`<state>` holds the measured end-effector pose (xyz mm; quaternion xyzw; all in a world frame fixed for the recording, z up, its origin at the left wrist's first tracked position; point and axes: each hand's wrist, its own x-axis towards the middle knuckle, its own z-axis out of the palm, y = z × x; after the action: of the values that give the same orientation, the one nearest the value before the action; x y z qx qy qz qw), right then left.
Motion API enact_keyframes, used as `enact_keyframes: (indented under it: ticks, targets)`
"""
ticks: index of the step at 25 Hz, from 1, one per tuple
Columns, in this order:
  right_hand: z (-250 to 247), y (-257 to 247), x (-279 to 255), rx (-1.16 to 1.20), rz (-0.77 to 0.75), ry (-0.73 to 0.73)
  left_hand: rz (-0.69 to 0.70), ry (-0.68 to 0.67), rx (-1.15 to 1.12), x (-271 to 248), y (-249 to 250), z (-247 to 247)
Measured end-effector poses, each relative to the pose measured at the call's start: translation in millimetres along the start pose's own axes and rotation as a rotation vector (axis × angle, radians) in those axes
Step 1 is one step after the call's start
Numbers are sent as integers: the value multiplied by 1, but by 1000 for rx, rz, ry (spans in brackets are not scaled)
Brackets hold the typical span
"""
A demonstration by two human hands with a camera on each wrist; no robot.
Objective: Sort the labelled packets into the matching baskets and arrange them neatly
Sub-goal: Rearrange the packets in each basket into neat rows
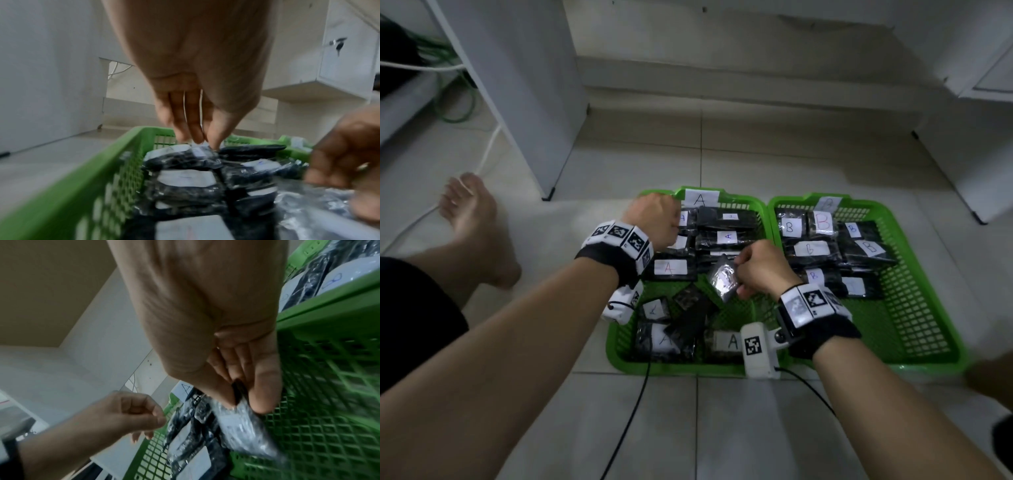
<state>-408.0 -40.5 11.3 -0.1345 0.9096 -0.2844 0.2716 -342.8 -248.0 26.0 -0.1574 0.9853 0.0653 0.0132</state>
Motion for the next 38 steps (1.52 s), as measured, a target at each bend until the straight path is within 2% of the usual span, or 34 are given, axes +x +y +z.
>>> enact_keyframes:
  ticks: [1,3,4,5,7,12,17,24,26,29,31,33,34,38]
  targets:
    - [3,0,0,-54,-69,55,7,-83,-170,-5,7,2]
    - [7,0,-2,-256,-214,95,-2,-361,-394,-18,19,6]
    - [9,-1,-5,-336,-236,32,2,-480,-398,-23,22,8]
    - [10,-1,-7,-384,-223,-61,22,-533,-320,-27,25,11]
    - [7,-2,-8,-470,-148,-195,61,-527,-168,-30,28,16]
    - [6,-10,3,-647,-168,-192,97,-468,-72,-30,32,16]
    - [16,-22,5,-822,-241,-231,89,-568,-72,-31,35,11]
    - [-4,-20,9,-677,-34,-322,47,-650,-16,-23,28,18]
    - [-8,-18,8,-798,-64,-292,42,-634,-18,-24,24,22]
    - [-9,-23,4,-848,-229,-141,45,-607,-27,-28,24,23]
    - [-3,-24,2,-888,-354,-213,50,-605,-31,-29,24,21]
    - [8,-19,0,-934,-364,-349,58,-618,-47,-29,24,22]
    - [13,-18,0,-977,-362,-363,61,-626,-49,-29,25,22]
    - [13,-25,3,-1085,-371,-258,57,-614,-42,-29,26,22]
